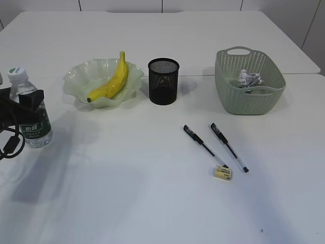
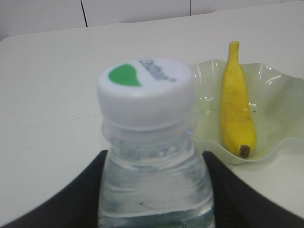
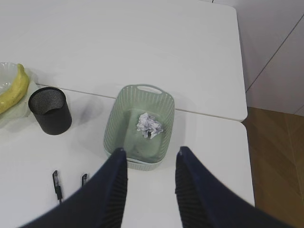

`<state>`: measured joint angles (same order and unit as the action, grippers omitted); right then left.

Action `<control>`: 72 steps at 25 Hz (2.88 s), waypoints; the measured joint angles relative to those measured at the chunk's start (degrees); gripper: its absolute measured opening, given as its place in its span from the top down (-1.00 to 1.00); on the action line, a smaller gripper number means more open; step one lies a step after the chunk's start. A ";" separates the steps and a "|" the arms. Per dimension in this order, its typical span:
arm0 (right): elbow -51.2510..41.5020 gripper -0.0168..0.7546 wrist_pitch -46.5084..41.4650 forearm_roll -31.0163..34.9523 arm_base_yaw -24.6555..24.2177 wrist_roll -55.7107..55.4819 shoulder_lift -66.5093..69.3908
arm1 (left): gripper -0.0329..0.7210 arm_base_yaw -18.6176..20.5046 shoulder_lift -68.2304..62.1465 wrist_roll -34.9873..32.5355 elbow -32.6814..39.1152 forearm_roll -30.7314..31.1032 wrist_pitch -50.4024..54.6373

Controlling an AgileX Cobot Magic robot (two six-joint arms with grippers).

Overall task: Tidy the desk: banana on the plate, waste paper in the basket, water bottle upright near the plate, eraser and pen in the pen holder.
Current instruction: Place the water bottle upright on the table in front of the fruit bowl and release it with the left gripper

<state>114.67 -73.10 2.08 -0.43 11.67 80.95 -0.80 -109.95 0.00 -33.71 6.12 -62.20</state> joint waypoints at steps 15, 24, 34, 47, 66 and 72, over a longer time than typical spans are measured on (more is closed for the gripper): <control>0.00 0.28 -0.10 0.00 0.00 0.13 0.00 | -0.16 0.00 0.00 0.00 0.00 0.00 0.00; 0.00 0.28 -0.10 0.00 0.00 0.13 0.00 | -0.20 0.00 0.00 0.00 0.00 0.00 0.00; 0.00 0.28 -0.10 0.00 0.00 0.13 0.00 | -0.32 0.00 0.00 0.00 0.00 0.00 0.00; 0.00 0.28 -0.10 0.00 0.00 0.13 0.00 | -0.44 0.00 0.00 0.00 -0.45 -1.11 -3.06; 0.00 0.28 -0.10 0.00 0.00 0.13 0.00 | -0.46 0.00 7.89 6.49 -0.45 2.85 -3.06; 0.00 0.28 -0.10 0.00 0.00 0.13 0.00 | -0.46 0.00 12.20 6.63 -0.45 2.95 -0.97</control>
<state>114.67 -73.20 2.08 -0.43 11.80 80.95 -0.80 -97.75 6.63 -34.16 9.07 -63.17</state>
